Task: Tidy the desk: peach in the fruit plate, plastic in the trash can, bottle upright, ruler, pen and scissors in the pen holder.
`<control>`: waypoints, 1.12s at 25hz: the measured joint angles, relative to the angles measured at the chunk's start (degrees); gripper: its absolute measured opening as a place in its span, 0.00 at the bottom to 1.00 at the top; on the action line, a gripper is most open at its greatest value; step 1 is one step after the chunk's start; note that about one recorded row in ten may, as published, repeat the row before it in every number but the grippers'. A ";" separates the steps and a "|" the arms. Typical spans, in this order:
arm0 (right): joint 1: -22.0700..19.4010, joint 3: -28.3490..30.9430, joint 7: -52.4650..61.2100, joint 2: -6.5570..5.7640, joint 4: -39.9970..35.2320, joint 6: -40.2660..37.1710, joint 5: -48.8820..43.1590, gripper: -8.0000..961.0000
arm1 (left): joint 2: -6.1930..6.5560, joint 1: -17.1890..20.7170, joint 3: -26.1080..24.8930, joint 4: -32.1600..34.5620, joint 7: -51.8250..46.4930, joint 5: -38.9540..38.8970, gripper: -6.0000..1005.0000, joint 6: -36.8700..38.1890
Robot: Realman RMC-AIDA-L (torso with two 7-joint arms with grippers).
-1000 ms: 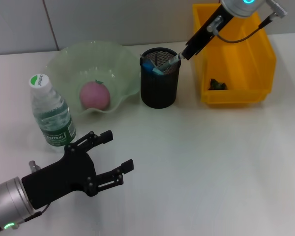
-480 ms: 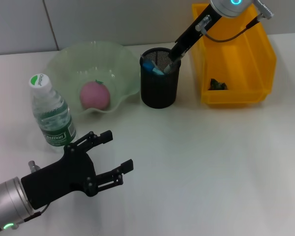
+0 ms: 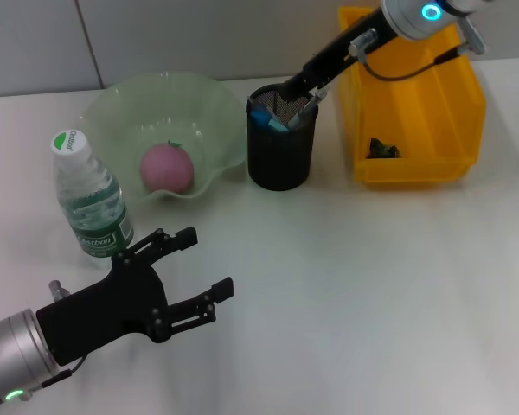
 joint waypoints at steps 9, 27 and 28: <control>-10.80 -0.30 -6.05 0.22 -8.65 -0.76 14.44 0.79 | 0.17 -0.12 0.14 0.29 0.00 0.26 0.87 0.30; -30.05 17.40 -54.47 -3.41 26.45 -16.61 48.58 0.81 | 0.26 -0.43 0.18 0.62 -4.49 0.52 0.87 0.80; -30.63 18.60 -60.15 -4.19 31.58 -17.50 48.56 0.81 | 0.30 -0.44 0.18 0.55 -4.68 0.52 0.87 0.68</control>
